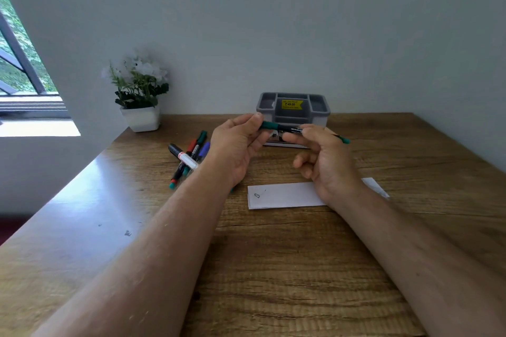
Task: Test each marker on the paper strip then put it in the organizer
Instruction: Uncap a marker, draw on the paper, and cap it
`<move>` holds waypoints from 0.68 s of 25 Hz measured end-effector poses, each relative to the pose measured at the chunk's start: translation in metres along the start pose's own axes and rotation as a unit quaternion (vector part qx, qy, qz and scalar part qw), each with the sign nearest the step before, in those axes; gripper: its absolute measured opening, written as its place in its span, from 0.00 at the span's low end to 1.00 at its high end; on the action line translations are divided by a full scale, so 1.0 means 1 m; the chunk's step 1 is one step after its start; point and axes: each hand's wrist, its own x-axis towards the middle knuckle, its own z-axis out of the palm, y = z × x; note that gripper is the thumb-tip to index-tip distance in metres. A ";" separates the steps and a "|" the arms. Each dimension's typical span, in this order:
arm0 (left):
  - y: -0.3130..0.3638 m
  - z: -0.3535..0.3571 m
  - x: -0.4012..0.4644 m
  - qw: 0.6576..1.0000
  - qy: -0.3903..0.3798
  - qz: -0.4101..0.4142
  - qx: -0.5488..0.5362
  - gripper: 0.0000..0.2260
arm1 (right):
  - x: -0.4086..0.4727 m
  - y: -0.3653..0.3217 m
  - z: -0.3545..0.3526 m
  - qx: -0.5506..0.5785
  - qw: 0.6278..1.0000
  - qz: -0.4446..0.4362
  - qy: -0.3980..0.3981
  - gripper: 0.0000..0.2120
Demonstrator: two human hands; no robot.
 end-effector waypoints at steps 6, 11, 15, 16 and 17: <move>-0.006 0.001 -0.001 1.000 0.011 0.017 0.019 0.08 | -0.001 0.003 0.001 -0.032 0.999 -0.005 0.036 0.08; -0.010 0.002 -0.001 0.999 0.015 0.033 0.022 0.06 | -0.002 0.004 0.000 -0.046 0.998 -0.007 0.035 0.11; -0.013 0.005 -0.004 0.999 -0.001 0.030 0.026 0.08 | -0.004 0.004 0.001 -0.050 0.998 0.000 0.047 0.18; -0.015 0.006 -0.005 0.999 -0.004 0.031 0.026 0.08 | -0.004 0.003 0.001 -0.049 0.997 0.002 0.051 0.20; -0.016 0.007 -0.006 0.999 -0.006 0.034 0.023 0.09 | -0.005 0.003 0.001 -0.049 0.997 0.002 0.052 0.21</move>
